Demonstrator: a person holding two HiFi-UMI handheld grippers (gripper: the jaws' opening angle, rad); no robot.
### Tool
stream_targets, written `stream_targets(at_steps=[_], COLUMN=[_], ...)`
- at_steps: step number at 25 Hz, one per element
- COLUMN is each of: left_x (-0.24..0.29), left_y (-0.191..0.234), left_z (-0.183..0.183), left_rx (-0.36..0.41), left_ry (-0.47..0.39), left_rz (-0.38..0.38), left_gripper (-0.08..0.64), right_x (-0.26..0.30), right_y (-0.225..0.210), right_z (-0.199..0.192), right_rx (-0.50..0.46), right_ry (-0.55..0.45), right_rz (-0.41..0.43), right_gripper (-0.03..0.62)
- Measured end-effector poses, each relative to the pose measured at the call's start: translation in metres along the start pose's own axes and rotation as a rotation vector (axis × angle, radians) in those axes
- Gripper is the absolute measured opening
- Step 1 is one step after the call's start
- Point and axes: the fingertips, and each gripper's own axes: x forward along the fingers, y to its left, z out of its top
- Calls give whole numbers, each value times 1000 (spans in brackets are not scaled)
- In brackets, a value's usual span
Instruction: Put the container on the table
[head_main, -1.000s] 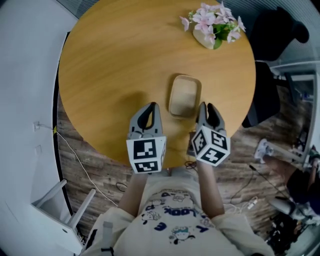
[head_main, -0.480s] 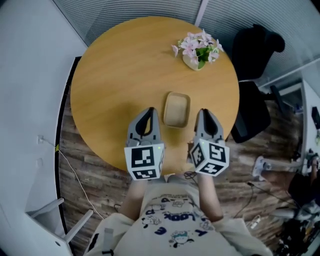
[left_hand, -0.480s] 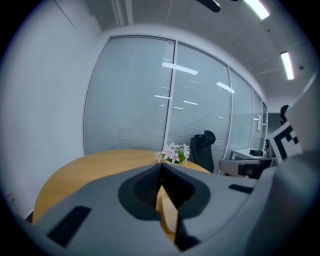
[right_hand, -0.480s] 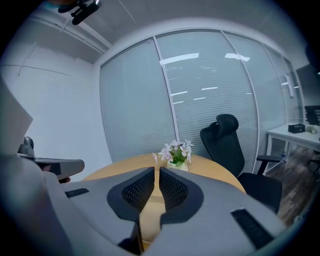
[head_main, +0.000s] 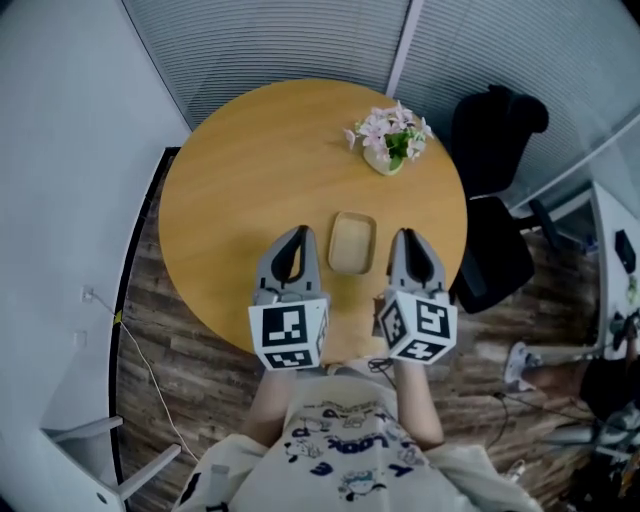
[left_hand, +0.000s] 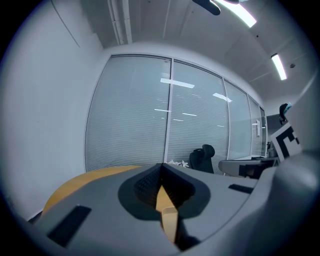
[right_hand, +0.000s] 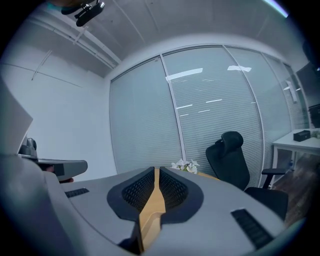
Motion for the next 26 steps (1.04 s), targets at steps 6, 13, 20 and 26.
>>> stream_targets(at_steps=[6, 13, 20, 26], left_x=[-12, -18, -22, -22], left_y=[-4, -8, -9, -9], left_z=[14, 20, 23, 21], left_rx=[8, 13, 17, 20], left_ry=[-39, -56, -62, -60], left_rz=[3, 5, 11, 6], left_gripper=[3, 3, 3, 3], right_x=[-11, -16, -18, -19], right_y=[7, 5, 3, 3], right_z=[15, 23, 25, 25], right_rx=[-10, -12, -16, -16], right_ry=[-40, -62, -67, -66], right_rz=[17, 21, 26, 28], right_gripper=[31, 31, 31, 31])
